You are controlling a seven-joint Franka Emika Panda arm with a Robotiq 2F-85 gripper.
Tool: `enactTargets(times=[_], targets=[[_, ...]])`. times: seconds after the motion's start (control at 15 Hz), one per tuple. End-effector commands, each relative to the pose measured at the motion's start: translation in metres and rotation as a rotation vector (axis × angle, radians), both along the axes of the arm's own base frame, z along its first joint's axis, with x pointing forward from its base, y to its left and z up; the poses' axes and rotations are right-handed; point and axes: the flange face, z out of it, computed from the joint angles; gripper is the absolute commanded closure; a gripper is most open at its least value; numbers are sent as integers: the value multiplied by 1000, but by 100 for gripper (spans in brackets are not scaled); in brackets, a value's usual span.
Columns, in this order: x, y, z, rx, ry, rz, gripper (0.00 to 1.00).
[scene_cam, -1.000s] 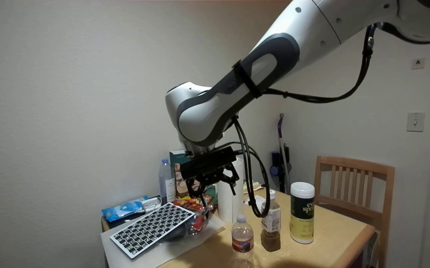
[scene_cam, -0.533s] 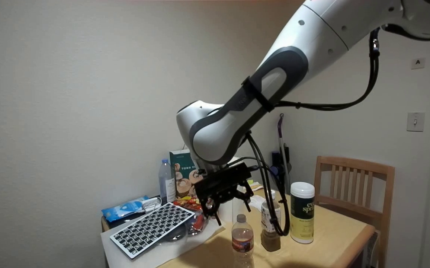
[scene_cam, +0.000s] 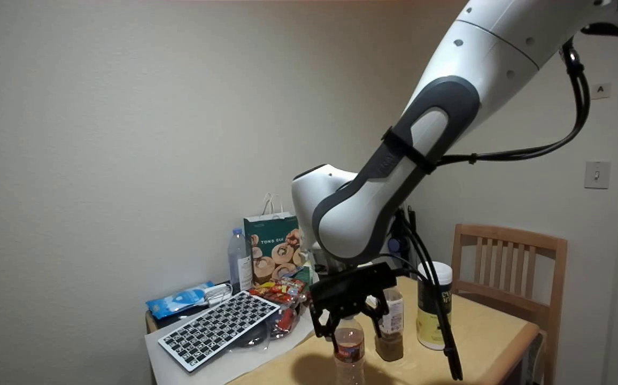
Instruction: Move the yellow and brown bottle to the right and then move the water bottle backward
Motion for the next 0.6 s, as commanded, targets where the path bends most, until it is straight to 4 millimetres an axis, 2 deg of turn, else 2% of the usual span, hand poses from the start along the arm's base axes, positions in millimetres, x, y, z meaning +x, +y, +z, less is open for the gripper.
enactTargets(times=[0.0, 0.47, 0.53], targets=[[-20, -13, 1, 93, -37, 38, 39], [-25, -17, -2, 196, -73, 104, 85], [-25, -17, -1, 193, -68, 103, 41]])
